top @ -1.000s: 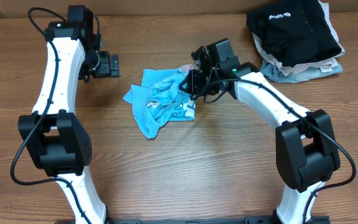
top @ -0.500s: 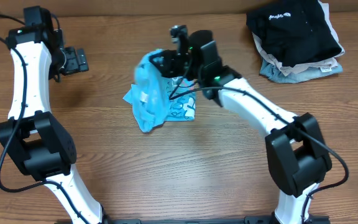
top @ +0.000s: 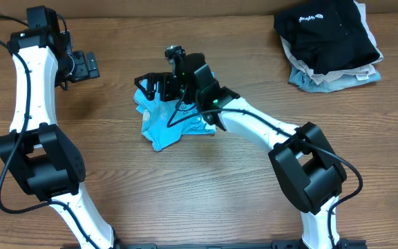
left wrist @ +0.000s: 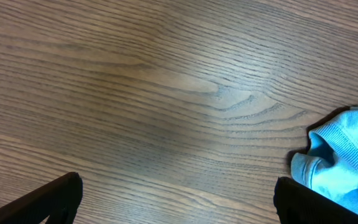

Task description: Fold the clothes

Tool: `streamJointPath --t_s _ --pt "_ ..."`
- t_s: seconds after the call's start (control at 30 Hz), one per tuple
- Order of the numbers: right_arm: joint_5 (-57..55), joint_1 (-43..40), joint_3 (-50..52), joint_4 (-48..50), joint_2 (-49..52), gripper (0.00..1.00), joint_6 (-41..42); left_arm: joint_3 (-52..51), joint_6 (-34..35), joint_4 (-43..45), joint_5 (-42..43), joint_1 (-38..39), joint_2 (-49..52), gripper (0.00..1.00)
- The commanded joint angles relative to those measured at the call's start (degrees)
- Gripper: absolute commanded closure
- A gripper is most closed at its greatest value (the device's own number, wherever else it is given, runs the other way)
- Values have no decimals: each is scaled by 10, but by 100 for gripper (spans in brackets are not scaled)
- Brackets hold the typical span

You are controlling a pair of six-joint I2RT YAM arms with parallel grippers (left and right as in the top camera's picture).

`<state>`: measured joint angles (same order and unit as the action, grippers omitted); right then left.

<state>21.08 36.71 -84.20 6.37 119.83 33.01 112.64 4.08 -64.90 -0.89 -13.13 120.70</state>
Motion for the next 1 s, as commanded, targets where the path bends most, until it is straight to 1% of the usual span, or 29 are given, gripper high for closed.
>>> streamJointPath --t_s 0.0,0.17,0.2,0.27,0.33,0.4,0.43,0.47,0.57,0.67,0.7,0.77,0.87,0.97 --pt "28 -31 -28 -53 -34 0 0 -1 -7 0 7 3 9 0" --pt "30 -67 -43 -281 -79 0 -7 -1 -7 -3 8 3 9 0" --pt "30 -70 -43 -342 -84 0 -17 -1 -7 -4 9 3 9 0" --pt "30 -72 -43 -428 -85 0 -29 -1 -7 -6 10 3 9 0" --pt "28 -71 -39 -496 -85 0 -42 -1 -7 -7 10 3 9 0" --pt "25 -61 -26 -535 -85 0 -63 -1 -7 -7 11 3 10 0" --pt "21 -55 -18 -542 -85 0 -70 -1 -7 -8 11 3 11 0" --pt "15 -50 -7 -542 -85 4 -72 -1 -7 -8 11 3 12 0" --pt "4 -32 30 -502 -85 22 -71 -1 -7 -9 19 3 20 0" --pt "-15 -26 60 -447 -85 45 -59 -1 -7 -13 26 3 35 0" --pt "-32 -26 70 -428 -85 58 -45 -1 -7 -17 27 3 39 0" --pt "-65 -26 85 -398 -82 74 -28 -1 -7 -24 28 3 52 0" --pt "-94 -29 97 -362 -75 78 -25 -1 -7 -29 28 3 68 0" --pt "-106 -45 99 -351 -67 79 -20 -1 -7 -30 28 3 82 0"
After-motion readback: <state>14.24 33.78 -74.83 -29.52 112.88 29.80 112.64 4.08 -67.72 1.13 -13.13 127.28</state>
